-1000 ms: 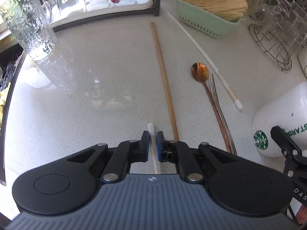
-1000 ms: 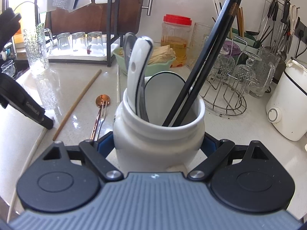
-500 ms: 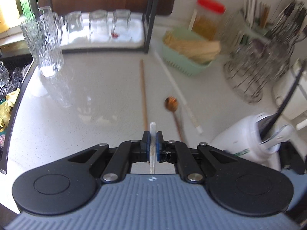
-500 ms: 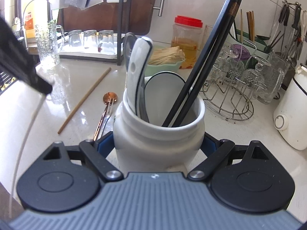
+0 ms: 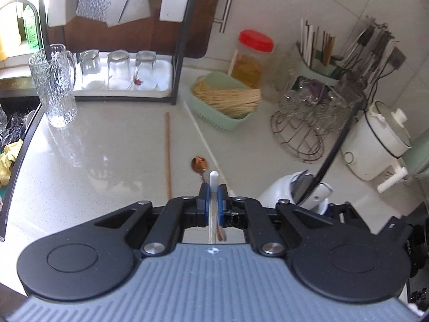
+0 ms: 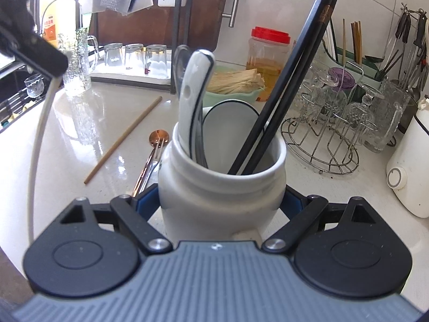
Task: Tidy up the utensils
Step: 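Lift the white stick with the left gripper toward the mug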
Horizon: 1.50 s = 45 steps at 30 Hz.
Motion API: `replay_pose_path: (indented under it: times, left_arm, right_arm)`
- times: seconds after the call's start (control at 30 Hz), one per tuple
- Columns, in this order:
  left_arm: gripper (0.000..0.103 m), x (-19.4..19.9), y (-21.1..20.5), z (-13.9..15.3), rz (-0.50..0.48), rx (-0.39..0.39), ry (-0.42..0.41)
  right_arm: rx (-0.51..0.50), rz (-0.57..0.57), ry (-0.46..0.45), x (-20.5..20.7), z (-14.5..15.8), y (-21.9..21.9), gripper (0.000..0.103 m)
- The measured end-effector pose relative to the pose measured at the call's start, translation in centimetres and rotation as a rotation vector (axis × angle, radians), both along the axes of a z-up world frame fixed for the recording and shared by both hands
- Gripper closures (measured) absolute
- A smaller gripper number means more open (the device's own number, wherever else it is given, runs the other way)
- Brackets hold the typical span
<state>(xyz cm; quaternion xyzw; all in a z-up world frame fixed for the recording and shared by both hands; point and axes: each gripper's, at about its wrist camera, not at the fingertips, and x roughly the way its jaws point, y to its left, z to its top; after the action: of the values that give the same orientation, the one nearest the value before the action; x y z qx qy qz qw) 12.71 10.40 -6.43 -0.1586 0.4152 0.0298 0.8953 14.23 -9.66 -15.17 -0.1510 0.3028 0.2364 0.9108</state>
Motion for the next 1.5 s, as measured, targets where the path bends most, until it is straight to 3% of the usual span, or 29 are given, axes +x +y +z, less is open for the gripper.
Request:
replay_pose_path:
  times: [0.27,0.57,1.1,1.5]
  left_arm:
    - [0.096,-1.8,-0.9,2.8,-0.008,-0.042,-0.051]
    - [0.096,-2.7,-1.9,6.1,-0.043,-0.022,-0.11]
    - [0.096,-2.4,-3.0,12.3,-0.092,0.045,-0.225]
    - [0.096,-2.5,-4.1,19.6,-0.123,0.111,-0.368]
  right_arm:
    - [0.007,0.012,-0.01,-0.2,-0.1,-0.2,0.01]
    - [0.018,0.018,-0.016,-0.3,-0.1,-0.4,0.01]
    - [0.045,0.016,-0.011,-0.3,-0.2,-0.8,0.011]
    - [0.054,0.015,-0.013,-0.2,-0.3,-1.1,0.011]
